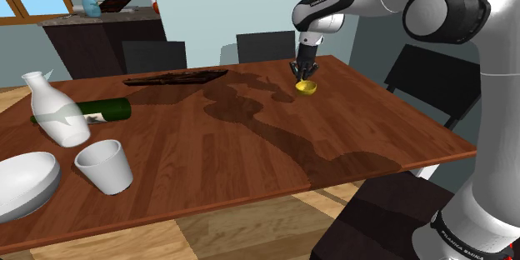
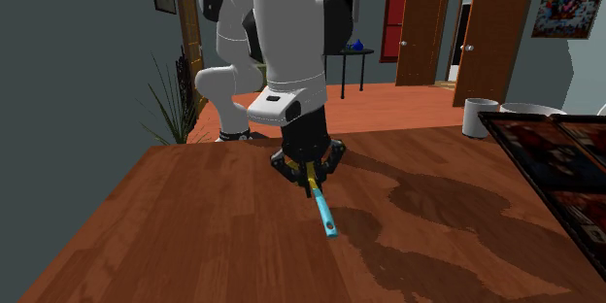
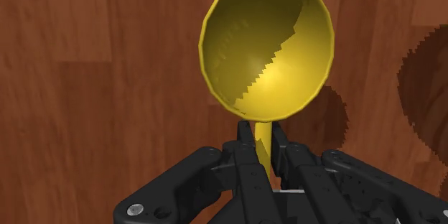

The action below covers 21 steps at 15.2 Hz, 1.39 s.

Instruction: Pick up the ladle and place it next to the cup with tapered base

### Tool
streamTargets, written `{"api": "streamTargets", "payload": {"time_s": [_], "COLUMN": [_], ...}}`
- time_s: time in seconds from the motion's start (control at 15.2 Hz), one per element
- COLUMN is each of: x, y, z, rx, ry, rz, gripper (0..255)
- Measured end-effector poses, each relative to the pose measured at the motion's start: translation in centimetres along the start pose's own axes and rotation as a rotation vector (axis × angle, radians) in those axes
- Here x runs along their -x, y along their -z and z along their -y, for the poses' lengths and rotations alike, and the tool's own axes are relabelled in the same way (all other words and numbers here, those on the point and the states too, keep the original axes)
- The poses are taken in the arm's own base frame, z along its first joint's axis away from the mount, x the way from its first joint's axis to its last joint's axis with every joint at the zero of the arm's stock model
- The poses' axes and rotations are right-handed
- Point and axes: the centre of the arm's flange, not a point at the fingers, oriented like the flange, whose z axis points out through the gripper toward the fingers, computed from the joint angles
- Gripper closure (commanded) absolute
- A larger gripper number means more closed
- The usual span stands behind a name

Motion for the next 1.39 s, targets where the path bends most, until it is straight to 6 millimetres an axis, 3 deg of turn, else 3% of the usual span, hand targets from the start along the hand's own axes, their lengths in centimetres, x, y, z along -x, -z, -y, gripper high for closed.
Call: {"api": "streamTargets", "payload": {"time_s": [1.39], "x": [0.9], "y": [10.9], "z": [1.8], "rx": [0.000], "ry": [0.000], "rz": [0.000], "gripper": [255]}}
